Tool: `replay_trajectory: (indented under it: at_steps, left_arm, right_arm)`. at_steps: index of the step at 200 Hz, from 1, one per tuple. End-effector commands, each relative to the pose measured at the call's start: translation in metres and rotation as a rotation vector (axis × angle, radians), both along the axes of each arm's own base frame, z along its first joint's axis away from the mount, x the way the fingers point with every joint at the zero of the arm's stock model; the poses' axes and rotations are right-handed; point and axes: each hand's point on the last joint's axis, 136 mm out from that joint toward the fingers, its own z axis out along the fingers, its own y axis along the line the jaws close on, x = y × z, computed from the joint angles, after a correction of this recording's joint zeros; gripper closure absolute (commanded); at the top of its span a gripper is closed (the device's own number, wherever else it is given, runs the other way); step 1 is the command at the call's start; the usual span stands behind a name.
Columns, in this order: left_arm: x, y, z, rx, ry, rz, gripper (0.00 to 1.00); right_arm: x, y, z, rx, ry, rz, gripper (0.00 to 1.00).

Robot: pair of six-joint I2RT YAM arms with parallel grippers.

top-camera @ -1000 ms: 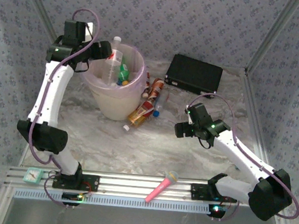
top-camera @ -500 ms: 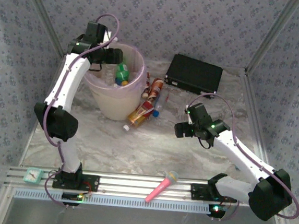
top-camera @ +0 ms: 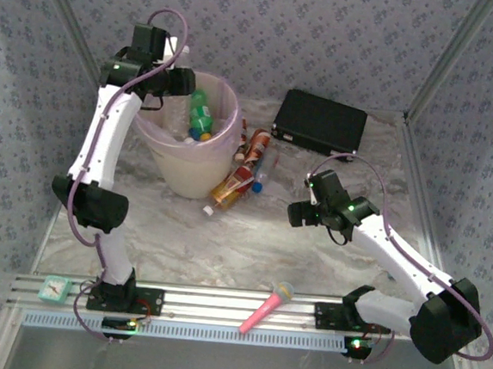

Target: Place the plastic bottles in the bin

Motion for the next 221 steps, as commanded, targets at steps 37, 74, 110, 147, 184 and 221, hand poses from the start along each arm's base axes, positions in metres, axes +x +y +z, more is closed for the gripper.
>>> replay_trajectory:
  at_steps: [37, 74, 110, 147, 184, 221]
  left_arm:
    - [-0.047, -0.001, -0.017, -0.069, 0.171, -0.035, 0.45]
    - [-0.055, 0.007, -0.041, -0.064, 0.203, -0.012, 0.42]
    - [-0.045, 0.012, -0.029, -0.048, 0.139, -0.014, 0.14]
    - [-0.036, 0.014, 0.022, -0.05, -0.006, -0.012, 0.05]
    - [-0.04, 0.025, 0.021, 0.019, 0.004, 0.016, 0.2]
    - [-0.046, 0.016, -0.015, 0.049, 0.086, -0.012, 0.4]
  right_arm:
    - [-0.005, -0.009, 0.002, -0.016, -0.007, -0.025, 0.06]
    - [-0.008, -0.011, 0.002, -0.014, -0.011, -0.03, 0.05]
    - [-0.007, -0.01, 0.003, -0.014, -0.011, -0.027, 0.06]
    - [-0.006, -0.01, 0.002, -0.014, -0.007, -0.03, 0.05]
    - [-0.006, -0.009, -0.001, -0.017, -0.001, -0.03, 0.06]
    - [-0.005, -0.008, -0.001, -0.022, 0.004, -0.025, 0.06]
